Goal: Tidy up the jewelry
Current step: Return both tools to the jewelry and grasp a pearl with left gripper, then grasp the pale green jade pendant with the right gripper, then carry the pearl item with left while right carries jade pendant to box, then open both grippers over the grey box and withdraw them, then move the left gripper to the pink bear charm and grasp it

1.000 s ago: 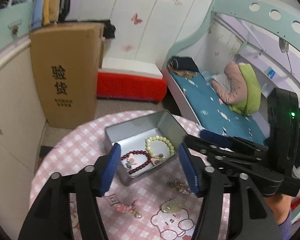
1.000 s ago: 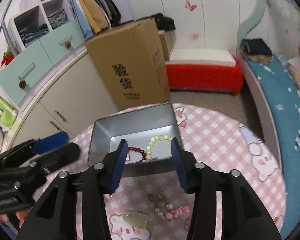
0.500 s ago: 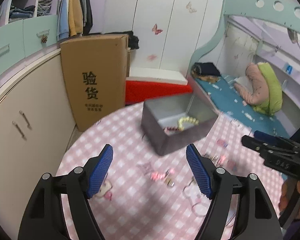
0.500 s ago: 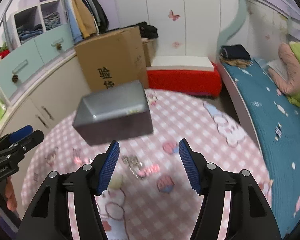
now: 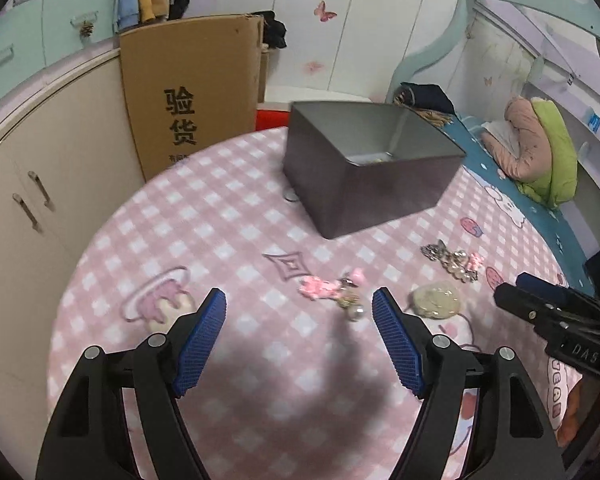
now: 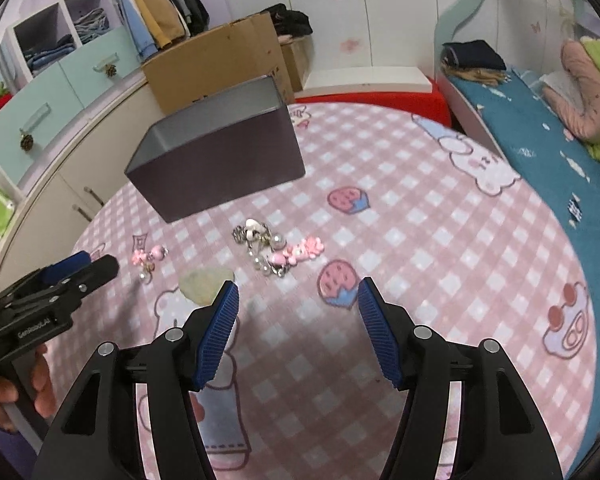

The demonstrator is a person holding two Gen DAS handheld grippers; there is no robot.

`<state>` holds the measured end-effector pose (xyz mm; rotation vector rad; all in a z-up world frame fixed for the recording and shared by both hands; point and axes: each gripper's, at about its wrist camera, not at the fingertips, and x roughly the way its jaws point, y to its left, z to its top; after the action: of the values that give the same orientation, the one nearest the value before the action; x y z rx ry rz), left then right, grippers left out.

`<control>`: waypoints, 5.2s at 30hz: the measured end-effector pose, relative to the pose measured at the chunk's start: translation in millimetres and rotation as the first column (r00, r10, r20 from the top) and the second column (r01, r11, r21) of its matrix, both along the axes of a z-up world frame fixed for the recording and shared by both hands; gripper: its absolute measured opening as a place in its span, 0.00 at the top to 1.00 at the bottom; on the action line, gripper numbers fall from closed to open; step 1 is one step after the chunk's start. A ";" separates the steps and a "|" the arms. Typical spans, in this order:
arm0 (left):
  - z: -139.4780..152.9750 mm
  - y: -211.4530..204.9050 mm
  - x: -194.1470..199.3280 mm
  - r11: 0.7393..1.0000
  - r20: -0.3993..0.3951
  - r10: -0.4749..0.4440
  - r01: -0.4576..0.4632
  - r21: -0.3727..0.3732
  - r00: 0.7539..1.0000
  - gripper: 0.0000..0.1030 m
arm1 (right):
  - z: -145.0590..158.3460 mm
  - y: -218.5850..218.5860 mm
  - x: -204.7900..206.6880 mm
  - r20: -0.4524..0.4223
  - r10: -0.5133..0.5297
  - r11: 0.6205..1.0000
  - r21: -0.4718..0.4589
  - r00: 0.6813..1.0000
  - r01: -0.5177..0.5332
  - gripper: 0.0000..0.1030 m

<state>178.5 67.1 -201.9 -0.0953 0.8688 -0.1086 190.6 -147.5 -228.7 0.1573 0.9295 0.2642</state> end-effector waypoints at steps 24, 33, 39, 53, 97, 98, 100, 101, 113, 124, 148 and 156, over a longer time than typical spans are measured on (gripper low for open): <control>-12.6 -9.8 -10.4 0.998 -0.036 -0.055 0.055 0.007 0.998 0.91 | -6.1 6.9 -2.0 -0.002 0.037 0.999 0.004 0.999 -0.037 0.41; -6.4 4.2 -29.9 0.999 -0.030 -0.046 0.046 -0.015 0.998 0.91 | -8.0 55.3 -4.9 0.004 0.129 0.990 -0.061 0.992 -0.129 0.41; -7.2 8.9 -32.2 0.998 -0.032 -0.044 0.043 -0.041 0.999 0.91 | -7.6 76.9 2.8 0.010 0.145 0.984 -0.104 0.989 -0.143 0.41; -4.9 5.7 -30.0 0.994 -0.023 -0.072 0.070 -0.079 0.997 0.91 | -8.3 84.7 3.0 0.049 0.143 0.979 -0.152 0.989 -0.134 0.58; 50.6 -11.9 128.9 0.975 -0.093 -0.176 0.160 -0.154 0.980 0.91 | 56.4 89.5 141.8 0.063 0.181 0.967 -0.192 0.982 -0.166 0.58; 48.2 -11.5 131.5 0.975 -0.104 -0.176 0.158 -0.159 0.979 0.91 | 53.4 91.2 145.4 0.048 0.192 0.963 -0.201 0.980 -0.179 0.58; 42.8 -10.6 134.4 0.974 -0.126 -0.176 0.154 -0.165 0.976 0.91 | 50.2 93.2 149.0 0.033 0.203 0.958 -0.212 0.979 -0.192 0.58; 41.4 -9.4 134.9 0.974 -0.129 -0.177 0.155 -0.167 0.976 0.91 | 48.9 94.4 150.9 0.026 0.210 0.954 -0.223 0.977 -0.199 0.58; 37.0 -8.1 139.9 0.967 -0.158 -0.186 0.153 -0.202 0.970 0.78 | 39.8 103.4 157.5 -0.052 0.263 0.924 -0.272 0.963 -0.267 0.58; 54.6 -10.3 128.9 0.968 -0.103 -0.161 0.136 -0.212 0.982 0.46 | 52.0 100.2 148.7 -0.028 0.262 0.923 -0.284 0.965 -0.259 0.57; 27.4 11.1 44.9 0.999 -0.026 -0.008 0.007 -0.047 1.000 0.45 | 49.8 9.3 39.3 0.074 0.108 0.989 -0.109 0.991 -0.100 0.44; -6.9 -13.2 51.9 1.000 -0.097 0.013 -0.013 0.007 0.995 0.45 | 16.4 -6.1 28.4 0.013 0.076 0.995 -0.070 0.997 -0.075 0.44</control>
<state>230.3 53.9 -208.8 -0.1006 0.9649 -0.0895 219.0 -153.6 -212.3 0.0563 0.9286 0.3024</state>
